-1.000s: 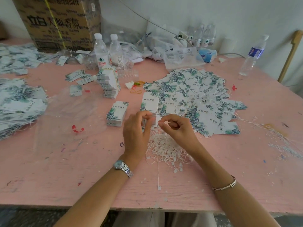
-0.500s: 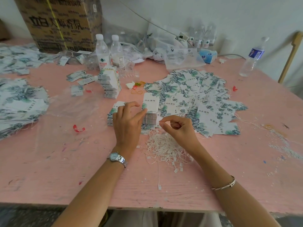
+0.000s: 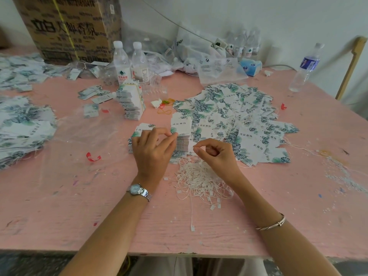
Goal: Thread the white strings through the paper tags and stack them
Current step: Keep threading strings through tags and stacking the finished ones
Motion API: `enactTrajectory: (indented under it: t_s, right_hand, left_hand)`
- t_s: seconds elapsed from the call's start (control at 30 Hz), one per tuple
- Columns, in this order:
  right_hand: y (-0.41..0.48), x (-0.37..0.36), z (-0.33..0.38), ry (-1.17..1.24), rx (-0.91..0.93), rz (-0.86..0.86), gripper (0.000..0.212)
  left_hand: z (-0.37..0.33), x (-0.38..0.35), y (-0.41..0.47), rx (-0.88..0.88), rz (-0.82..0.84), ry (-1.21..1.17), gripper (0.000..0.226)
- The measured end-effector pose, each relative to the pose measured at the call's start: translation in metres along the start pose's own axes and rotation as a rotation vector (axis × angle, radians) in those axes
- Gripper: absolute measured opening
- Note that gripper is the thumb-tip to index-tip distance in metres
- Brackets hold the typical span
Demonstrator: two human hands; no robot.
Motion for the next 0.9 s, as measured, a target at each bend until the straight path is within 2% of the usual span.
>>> enactTrajectory:
  t_s: [0.2,0.33,0.47,0.6,0.67,0.7,0.73,0.83,0.9]
  right_hand:
    - [0.0,0.0,0.006,0.086,-0.015,-0.029,0.005]
    - [0.003,0.01,0.005,0.192,-0.066,-0.097,0.006]
    - [0.005,0.021,0.006,0.327,-0.072,-0.155,0.005]
    - [0.006,0.027,0.006,0.328,-0.057,-0.189,0.004]
    - [0.006,0.029,0.006,0.319,-0.054,-0.207,0.005]
    - [0.005,0.029,0.006,0.311,-0.048,-0.21,0.009]
    - [0.005,0.029,0.007,0.306,-0.038,-0.208,0.012]
    - [0.005,0.026,0.01,0.314,-0.014,-0.171,0.013]
    - [0.004,0.022,0.011,0.29,-0.01,-0.129,0.011]
  left_hand:
    - [-0.004,0.006,0.0,-0.056,-0.064,-0.032,0.003]
    - [-0.014,0.013,-0.003,-0.133,-0.114,-0.066,0.011]
    - [-0.033,0.017,-0.007,-0.245,-0.097,-0.191,0.018]
    - [-0.049,0.02,-0.012,-0.301,-0.072,-0.273,0.022]
    - [-0.056,0.016,-0.012,-0.308,0.003,-0.298,0.017]
    - [-0.058,0.012,-0.012,-0.285,0.067,-0.317,0.013]
    - [-0.058,0.007,-0.012,-0.222,0.144,-0.34,0.019]
    - [-0.046,-0.007,-0.016,0.087,0.317,-0.426,0.049]
    - [-0.032,-0.013,-0.02,0.314,0.365,-0.498,0.053]
Point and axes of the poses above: each hand's wrist, its own y-axis towards the middle knuckle, its own x-axis out of the back of the hand, z = x × y, the point moved 7 cm from there along y, towards the middle knuckle, and after that the axes turned 6 degrees about y, right-handed, at the moved point
